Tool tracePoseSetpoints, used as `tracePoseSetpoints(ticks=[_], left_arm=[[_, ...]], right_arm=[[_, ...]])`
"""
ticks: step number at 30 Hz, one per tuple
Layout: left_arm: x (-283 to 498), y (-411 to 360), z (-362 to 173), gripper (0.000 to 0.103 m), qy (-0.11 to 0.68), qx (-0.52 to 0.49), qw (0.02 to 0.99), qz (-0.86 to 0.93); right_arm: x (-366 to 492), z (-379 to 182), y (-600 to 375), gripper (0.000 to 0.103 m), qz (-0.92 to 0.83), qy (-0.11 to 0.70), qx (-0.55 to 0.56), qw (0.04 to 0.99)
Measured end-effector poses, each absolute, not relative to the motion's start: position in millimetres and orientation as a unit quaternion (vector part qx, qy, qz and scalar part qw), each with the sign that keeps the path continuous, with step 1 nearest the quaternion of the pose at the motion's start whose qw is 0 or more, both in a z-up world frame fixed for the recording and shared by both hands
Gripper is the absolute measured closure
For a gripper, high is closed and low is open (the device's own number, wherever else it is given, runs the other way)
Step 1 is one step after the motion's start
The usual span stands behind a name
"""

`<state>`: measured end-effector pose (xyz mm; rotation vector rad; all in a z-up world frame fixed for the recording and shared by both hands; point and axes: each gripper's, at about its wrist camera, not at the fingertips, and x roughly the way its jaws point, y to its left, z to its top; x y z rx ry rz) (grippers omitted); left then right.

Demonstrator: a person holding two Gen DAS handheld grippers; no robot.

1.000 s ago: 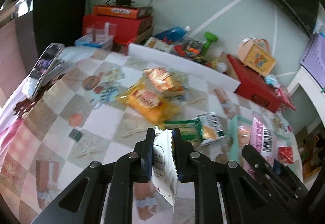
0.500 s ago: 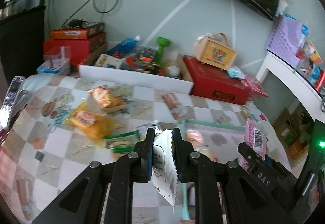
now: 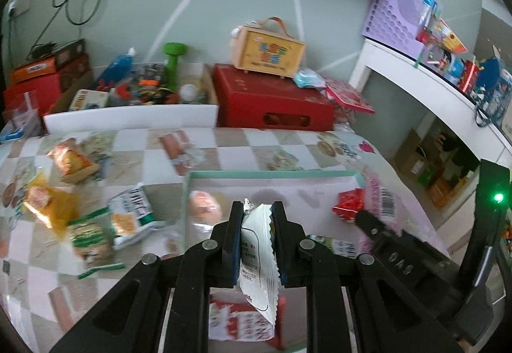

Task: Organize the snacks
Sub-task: 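Carry the white snack bag and pink pastry bag toward the tray, then open both grippers over the tray to drop the two bags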

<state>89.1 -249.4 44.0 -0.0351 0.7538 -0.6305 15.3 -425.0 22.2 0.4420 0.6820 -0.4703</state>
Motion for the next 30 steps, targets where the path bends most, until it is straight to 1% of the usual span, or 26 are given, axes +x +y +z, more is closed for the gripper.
tracePoseSetpoints(ticks=[9,12,13,14,15,16,17,18,20,21,23,24,26,28,30], left_arm=[[88.2,-272.1,28.2,0.085,0.385,-0.013,0.866,-0.318],[89.1,-271.7,26.3,0.085,0.391,-0.017,0.865,-0.316],[89.8,-270.6,26.3,0.082,0.394,-0.021,0.864,-0.314],[90.4,-268.9,26.5,0.074,0.396,-0.025,0.864,-0.311],[90.8,-267.8,26.7,0.069,0.396,-0.026,0.865,-0.307],[91.2,-267.2,27.0,0.060,0.395,-0.025,0.867,-0.304],[91.4,-266.5,27.3,0.056,0.396,-0.024,0.868,-0.301],[91.8,-266.0,27.6,0.056,0.396,-0.024,0.868,-0.300],[92.4,-264.5,28.7,0.054,0.397,-0.027,0.867,-0.300],[92.4,-263.7,29.1,0.052,0.397,-0.027,0.867,-0.299],[93.2,-262.1,29.1,0.041,0.399,-0.028,0.868,-0.295],[94.4,-260.8,28.5,0.039,0.402,-0.030,0.868,-0.291],[97.1,-257.5,26.7,0.036,0.410,-0.036,0.866,-0.284],[99.5,-254.7,24.7,0.035,0.413,-0.037,0.867,-0.277],[101.5,-251.9,23.5,0.028,0.413,-0.028,0.872,-0.260]], right_arm=[[18.3,14.5,-426.3,0.059,-0.224,0.339,0.216,0.888],[17.2,13.4,-427.1,0.057,-0.227,0.341,0.220,0.885],[17.9,13.0,-427.5,0.057,-0.229,0.341,0.219,0.885],[18.7,12.1,-427.6,0.056,-0.232,0.345,0.219,0.883],[19.3,11.1,-427.8,0.056,-0.232,0.347,0.219,0.882],[19.9,10.7,-428.2,0.055,-0.233,0.348,0.220,0.881],[19.9,9.8,-428.0,0.053,-0.233,0.349,0.221,0.880],[20.1,9.3,-428.4,0.052,-0.232,0.350,0.222,0.880],[20.8,9.2,-427.5,0.039,-0.235,0.352,0.219,0.879],[20.9,9.4,-426.9,0.037,-0.236,0.353,0.217,0.879],[22.0,9.6,-425.4,0.032,-0.239,0.355,0.211,0.879],[22.7,9.3,-424.7,0.029,-0.240,0.357,0.209,0.878],[24.3,8.4,-423.7,0.020,-0.242,0.361,0.204,0.877],[26.0,7.9,-422.4,0.017,-0.242,0.365,0.200,0.876],[27.9,7.8,-420.6,0.014,-0.241,0.368,0.194,0.877]])
